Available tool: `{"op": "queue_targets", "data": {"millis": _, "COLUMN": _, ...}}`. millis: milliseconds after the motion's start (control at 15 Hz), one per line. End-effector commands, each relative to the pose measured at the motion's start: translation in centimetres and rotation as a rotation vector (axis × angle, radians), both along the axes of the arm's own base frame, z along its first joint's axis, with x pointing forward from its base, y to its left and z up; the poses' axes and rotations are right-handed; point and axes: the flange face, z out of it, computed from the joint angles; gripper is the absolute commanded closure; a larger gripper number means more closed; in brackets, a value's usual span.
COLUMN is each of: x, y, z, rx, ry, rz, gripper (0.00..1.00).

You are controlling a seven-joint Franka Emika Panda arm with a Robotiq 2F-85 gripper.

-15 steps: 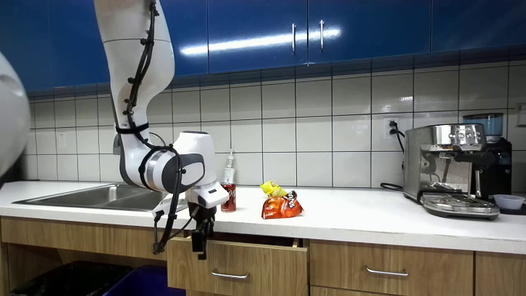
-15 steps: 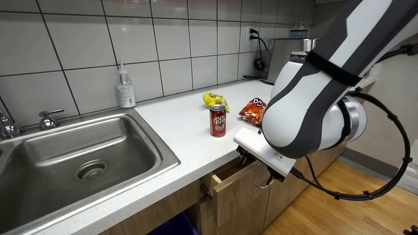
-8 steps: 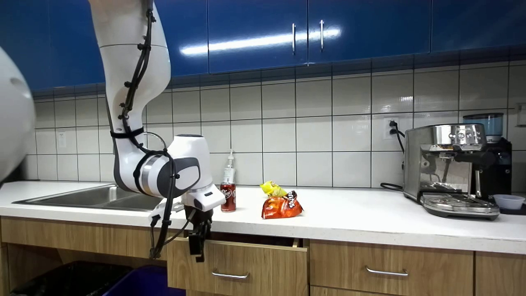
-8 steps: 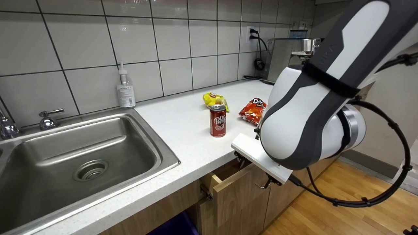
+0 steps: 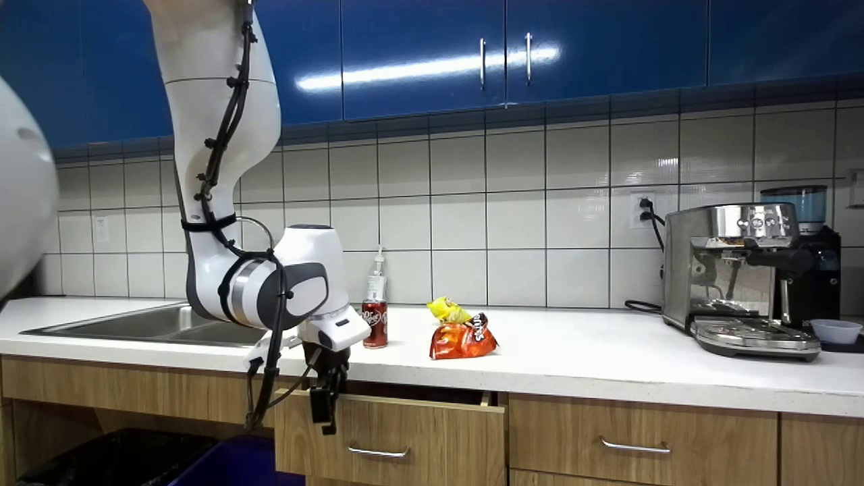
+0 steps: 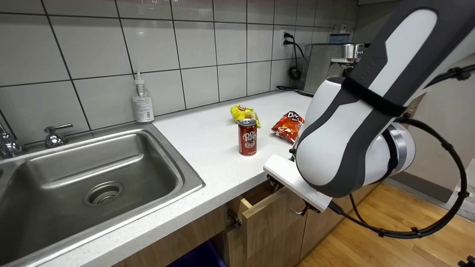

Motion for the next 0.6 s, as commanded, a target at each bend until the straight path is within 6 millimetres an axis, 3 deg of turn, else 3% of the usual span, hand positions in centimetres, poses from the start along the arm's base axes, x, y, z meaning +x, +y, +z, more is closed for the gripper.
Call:
{"op": "queue_targets", "data": {"millis": 0, "x": -0.21, "y": 0.0, "z": 0.01, "rx": -0.003, "ry": -0.009, "rz": -0.031, "gripper": 0.0}}
{"op": "queue_targets", "data": {"millis": 533, "x": -1.17, "y": 0.99, "z": -0.24, "rx": -0.004, "ry": -0.005, "rz": -0.016, "gripper": 0.0}}
